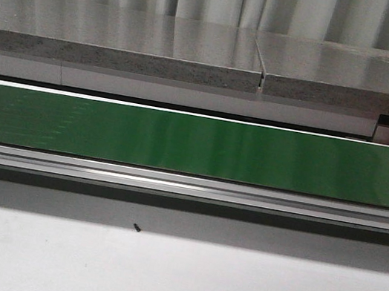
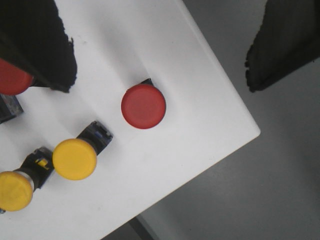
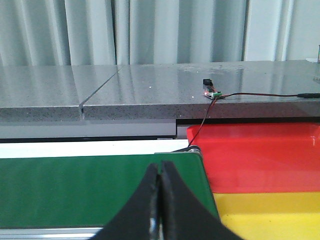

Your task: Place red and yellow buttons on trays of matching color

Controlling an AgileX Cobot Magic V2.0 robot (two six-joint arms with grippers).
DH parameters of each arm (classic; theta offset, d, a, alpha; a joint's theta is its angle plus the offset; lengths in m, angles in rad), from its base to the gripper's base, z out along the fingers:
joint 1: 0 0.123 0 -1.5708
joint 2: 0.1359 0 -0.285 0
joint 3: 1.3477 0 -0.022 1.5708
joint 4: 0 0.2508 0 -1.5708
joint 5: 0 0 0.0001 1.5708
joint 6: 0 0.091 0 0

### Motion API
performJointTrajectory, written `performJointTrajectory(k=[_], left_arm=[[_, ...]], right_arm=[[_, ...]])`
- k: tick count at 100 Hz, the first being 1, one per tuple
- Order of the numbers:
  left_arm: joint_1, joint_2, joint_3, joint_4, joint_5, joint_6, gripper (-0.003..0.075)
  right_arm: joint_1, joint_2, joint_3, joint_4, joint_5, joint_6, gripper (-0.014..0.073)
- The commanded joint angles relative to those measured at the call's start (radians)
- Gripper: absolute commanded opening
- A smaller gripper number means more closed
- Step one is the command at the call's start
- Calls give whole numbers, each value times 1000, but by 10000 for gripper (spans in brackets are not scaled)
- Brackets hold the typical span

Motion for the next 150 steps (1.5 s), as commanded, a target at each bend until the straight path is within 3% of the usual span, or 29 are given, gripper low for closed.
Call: performJointTrajectory(k=[1, 52, 108, 122, 150], left_arm=[[-1, 3, -21, -8, -63, -10, 659], [-1, 224, -99, -10, -71, -6, 659], [-10, 320, -122, -27, -78, 6, 657], [-10, 333, -122, -39, -80, 6, 603], [-10, 333, -122, -39, -105, 6, 403]], right_arm=[[-5, -19, -17, -10, -79, 0, -67], [-5, -19, -17, -10, -79, 0, -67], [-5, -19, -17, -10, -79, 0, -67], [-5, -19, -17, -10, -79, 0, -67], [-5, -19, -17, -10, -79, 0, -67]])
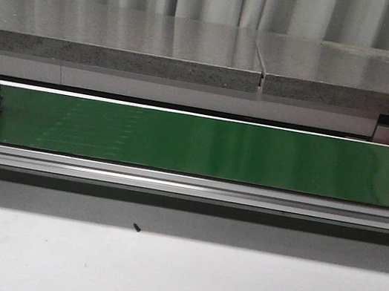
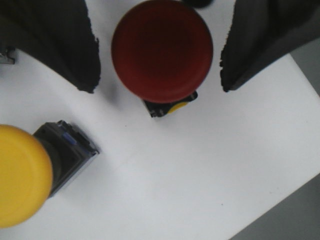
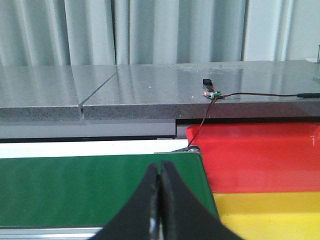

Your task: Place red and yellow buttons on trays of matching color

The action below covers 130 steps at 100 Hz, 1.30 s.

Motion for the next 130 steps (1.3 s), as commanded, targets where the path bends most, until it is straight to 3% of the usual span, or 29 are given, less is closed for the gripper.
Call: performJointTrajectory(k=[1, 44, 74, 103, 130], left_arm=[[-5, -43, -30, -3, -40, -3, 395], [-5, -84, -30, -1, -23, 7, 205], [-29, -239, -30, -3, 40, 39, 167], [-267, -372, -30, -5, 129, 133, 167], [-512, -373, -45, 1, 147, 185, 167]], right_arm=[[-5, -19, -17, -10, -79, 0, -67], [-5, -19, -17, -10, -79, 0, -67], [-5, -19, -17, -10, -79, 0, -67], [-5, -19, -17, -10, -79, 0, -67], [-5, -19, -17, -10, -79, 0, -67]])
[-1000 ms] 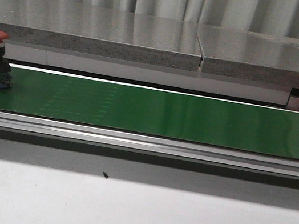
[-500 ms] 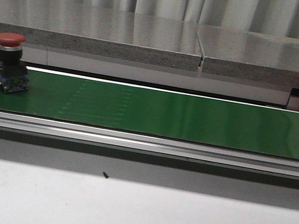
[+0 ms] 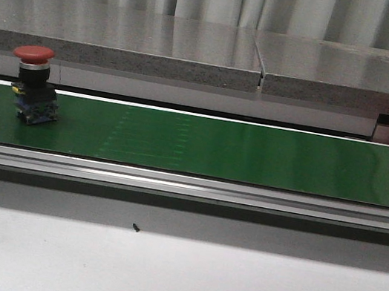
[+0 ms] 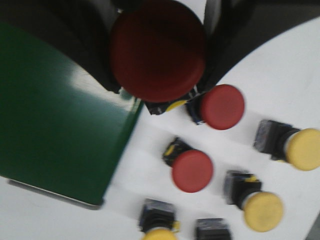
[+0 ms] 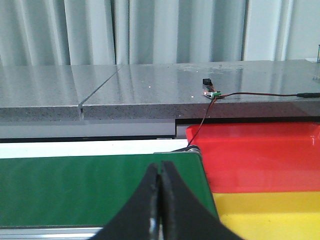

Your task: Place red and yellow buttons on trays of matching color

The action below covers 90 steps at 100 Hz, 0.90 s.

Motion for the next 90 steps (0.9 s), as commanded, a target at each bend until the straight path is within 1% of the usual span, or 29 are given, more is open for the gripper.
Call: performJointTrajectory(k=[1, 12, 20, 39, 73, 90], left_arm=[[-61, -39, -44, 7, -34, 7, 167], [-119, -36, -61, 10, -34, 7, 167], [-136, -35, -67, 10, -36, 9, 167], [-138, -35, -69, 10, -80, 11, 167], [-138, -35, -69, 10, -79, 11, 168], [-138, 17, -69, 10, -74, 11, 169]], right_arm=[[-5, -19, -17, -10, -79, 0, -67], [-5, -19, -17, -10, -79, 0, -67], [-5, -19, -17, -10, -79, 0, -67], [-5, -19, -17, -10, -79, 0, -67], [-5, -19, -17, -10, -79, 0, -67], [-5, -19, -17, -10, -79, 0, -67]])
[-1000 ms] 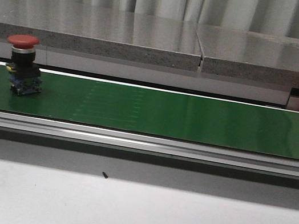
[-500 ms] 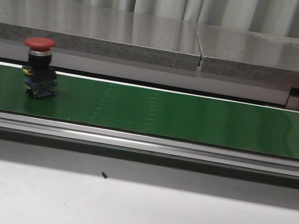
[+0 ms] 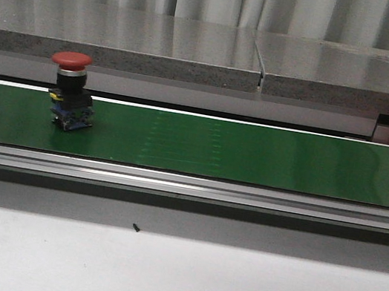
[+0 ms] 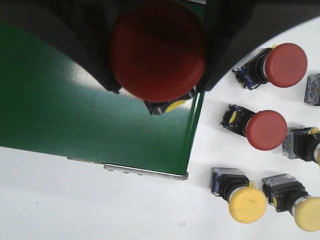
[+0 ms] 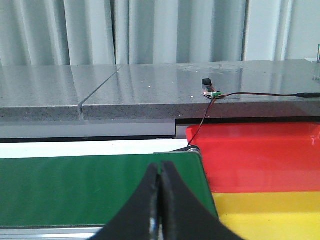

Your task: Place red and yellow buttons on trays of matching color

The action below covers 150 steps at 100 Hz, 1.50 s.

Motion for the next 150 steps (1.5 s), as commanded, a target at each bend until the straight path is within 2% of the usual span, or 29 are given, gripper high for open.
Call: performJointTrajectory(k=[1, 32, 39, 51, 59, 70, 93, 110, 131, 150], left_arm=[[-6, 7, -31, 4, -46, 0, 169], [-6, 78, -31, -15, -34, 0, 171], [-6, 78, -31, -17, -34, 0, 196], [-6, 78, -31, -17, -34, 0, 337], [-6, 78, -31, -19, -32, 2, 479], [-6, 78, -52, -23, -11, 4, 564], [-31, 49, -171, -44, 90, 31, 569], [-77, -48, -176, -46, 22, 37, 568], [-129, -254, -66, -46, -39, 37, 568], [-152, -495, 130, -68, -144, 37, 567]], right_arm=[[-5, -19, -17, -10, -79, 0, -67], [-5, -19, -17, -10, -79, 0, -67], [-5, -19, -17, -10, -79, 0, -67], [-5, -19, -17, -10, -79, 0, -67], [-5, -19, -17, -10, -79, 0, -67], [-5, -19, -17, -10, -79, 0, -67], [-5, -19, -17, -10, -79, 0, -67], [-5, -19, -17, -10, -79, 0, -67], [-5, -19, -17, -10, -79, 0, -67], [-5, -19, -17, -10, -79, 0, -67]])
